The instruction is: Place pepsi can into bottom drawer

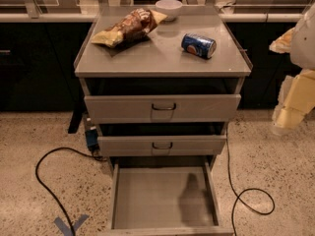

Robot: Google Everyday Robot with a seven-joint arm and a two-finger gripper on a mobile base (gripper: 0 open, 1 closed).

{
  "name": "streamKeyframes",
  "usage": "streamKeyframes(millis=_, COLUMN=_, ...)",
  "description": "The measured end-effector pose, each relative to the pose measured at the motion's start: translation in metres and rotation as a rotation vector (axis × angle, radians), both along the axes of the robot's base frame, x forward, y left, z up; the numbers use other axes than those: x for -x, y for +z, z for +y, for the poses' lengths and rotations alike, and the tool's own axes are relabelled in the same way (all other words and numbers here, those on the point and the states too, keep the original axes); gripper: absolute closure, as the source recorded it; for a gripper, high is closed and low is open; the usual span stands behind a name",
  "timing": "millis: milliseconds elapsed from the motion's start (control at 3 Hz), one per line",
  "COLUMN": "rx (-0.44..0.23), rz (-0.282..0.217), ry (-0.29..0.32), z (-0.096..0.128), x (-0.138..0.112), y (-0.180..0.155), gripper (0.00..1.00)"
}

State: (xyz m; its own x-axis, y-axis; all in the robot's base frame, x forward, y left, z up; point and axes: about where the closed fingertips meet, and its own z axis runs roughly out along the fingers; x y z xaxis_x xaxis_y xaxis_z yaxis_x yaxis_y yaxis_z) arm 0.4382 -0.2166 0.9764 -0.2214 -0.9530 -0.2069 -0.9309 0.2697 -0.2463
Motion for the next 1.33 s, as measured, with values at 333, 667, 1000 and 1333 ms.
streamKeyframes(millis=333, rx=0.005, rz=-0.014, ry=0.0, z=0.002, x=-0.001, y=0.001, gripper=0.0)
streamKeyframes(millis=667, rx=0.02, rz=-0.069, ry=0.019, z=0.009, x=-0.017, y=-0.007, gripper=0.0)
streamKeyframes(millis=1000, rx=0.012, rz=-0.166, ry=0.06, z=0.029, x=-0.07, y=-0.009, gripper=0.0)
streamKeyframes(millis=1333, rx=-0.007, rz=-0.257, ry=0.078, z=0.047, x=-0.129, y=-0.006, gripper=0.0)
